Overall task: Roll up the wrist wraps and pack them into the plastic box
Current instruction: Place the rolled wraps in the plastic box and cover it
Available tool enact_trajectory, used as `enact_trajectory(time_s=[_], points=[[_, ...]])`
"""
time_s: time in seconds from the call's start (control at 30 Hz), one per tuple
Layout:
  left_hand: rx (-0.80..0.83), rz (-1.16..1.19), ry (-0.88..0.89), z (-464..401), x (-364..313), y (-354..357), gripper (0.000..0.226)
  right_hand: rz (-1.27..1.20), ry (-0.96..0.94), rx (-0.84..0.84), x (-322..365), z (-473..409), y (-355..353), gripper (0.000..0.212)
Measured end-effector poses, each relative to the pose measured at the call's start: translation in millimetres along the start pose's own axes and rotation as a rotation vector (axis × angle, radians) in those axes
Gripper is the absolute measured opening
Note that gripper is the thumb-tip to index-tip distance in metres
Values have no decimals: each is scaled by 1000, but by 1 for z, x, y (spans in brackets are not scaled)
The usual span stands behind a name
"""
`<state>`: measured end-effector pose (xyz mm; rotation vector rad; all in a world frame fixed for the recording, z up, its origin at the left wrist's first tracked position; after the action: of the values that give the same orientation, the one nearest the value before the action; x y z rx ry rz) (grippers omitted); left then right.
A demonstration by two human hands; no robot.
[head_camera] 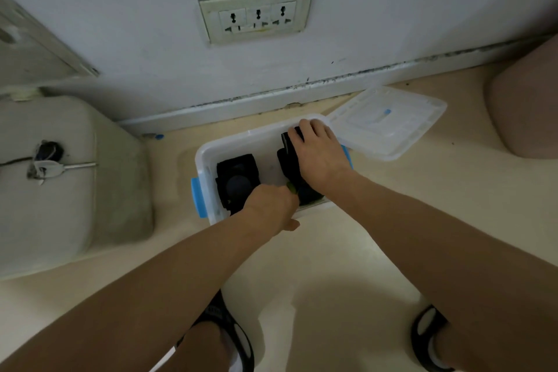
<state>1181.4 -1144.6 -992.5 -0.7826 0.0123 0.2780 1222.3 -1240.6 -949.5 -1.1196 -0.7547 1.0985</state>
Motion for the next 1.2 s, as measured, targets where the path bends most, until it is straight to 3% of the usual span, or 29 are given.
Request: enact_trajectory(time_s=[0.17, 0.3, 0.4, 0.53, 0.6, 0.7, 0.8, 0.87, 0.9, 1.03, 1.2], points=[[21, -6, 40, -2, -1, -6, 59, -53, -14, -12, -3, 2, 1, 54], [3, 9, 70, -7, -7, -26, 59, -54, -68, 65, -7, 1, 9, 66], [-22, 38, 54, -11, -12, -49, 58, -132, -56, -78, -19, 7, -12, 62], [-190, 117, 20, -13, -13, -95, 47, -493, 277, -457, -98, 47, -54, 48], [-321, 136, -15, -13, -15, -114, 35, -558, 499, -544, -146, 72, -51, 45], [-426, 186, -21, -17, -28, -125, 40, -832, 933, -409, -206, 101, -6, 56], [-436, 207, 8, -27, -41, -125, 54, -1511, 1231, -199, -199, 112, 56, 65], [-437, 208, 19, -34, -45, -128, 64, -1889, 1253, -211, -183, 109, 70, 50], [-439, 220, 23, -36, -46, -130, 68, -1923, 1254, -241, -183, 109, 70, 44], [-478, 213, -16, -32, -43, -145, 78, -1799, 1180, -350, -186, 108, 56, 32], [-504, 213, -12, -10, -46, -154, 81, -1665, 1039, -318, -168, 108, 22, 43]])
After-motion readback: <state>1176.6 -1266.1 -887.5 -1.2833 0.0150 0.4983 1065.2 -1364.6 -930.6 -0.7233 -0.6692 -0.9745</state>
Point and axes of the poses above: each hand's wrist, its own z-axis away from the middle knuckle, its own y-axis out of the palm, x = y × z, the point moved 10 cm from there along -z, towards the middle knuckle, and after that the axes turned 1 degree about -y, right-handed, at the moved point
